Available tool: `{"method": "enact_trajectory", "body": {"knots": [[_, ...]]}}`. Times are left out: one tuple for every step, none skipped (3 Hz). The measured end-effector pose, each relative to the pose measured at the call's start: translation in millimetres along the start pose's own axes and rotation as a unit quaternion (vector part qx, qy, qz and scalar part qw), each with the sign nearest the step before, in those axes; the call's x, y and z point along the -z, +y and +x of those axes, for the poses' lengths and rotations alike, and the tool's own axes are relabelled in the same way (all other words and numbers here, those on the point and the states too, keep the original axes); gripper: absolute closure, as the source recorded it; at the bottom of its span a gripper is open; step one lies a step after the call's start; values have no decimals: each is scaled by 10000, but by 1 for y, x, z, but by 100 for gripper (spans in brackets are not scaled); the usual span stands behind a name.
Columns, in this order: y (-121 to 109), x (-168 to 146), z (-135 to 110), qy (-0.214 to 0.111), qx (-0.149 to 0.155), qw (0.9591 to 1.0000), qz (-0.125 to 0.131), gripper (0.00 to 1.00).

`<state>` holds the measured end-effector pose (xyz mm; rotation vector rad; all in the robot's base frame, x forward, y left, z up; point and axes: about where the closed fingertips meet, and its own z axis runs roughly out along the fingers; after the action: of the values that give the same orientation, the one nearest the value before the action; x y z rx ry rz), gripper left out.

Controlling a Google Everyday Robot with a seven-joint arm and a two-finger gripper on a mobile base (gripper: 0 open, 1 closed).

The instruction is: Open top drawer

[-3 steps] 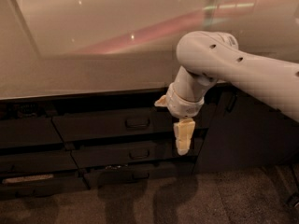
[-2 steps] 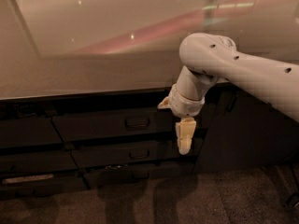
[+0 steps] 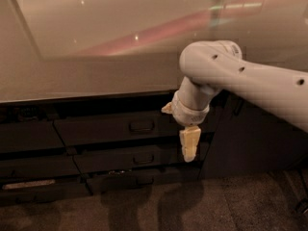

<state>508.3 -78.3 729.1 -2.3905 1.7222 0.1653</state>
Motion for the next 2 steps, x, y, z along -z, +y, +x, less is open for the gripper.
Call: {"method": "enact_trajectory", "body": {"knots": [[2, 2, -4, 494, 246, 9973, 493, 0], [2, -6, -3, 851, 617, 9873, 1191, 0]]}}
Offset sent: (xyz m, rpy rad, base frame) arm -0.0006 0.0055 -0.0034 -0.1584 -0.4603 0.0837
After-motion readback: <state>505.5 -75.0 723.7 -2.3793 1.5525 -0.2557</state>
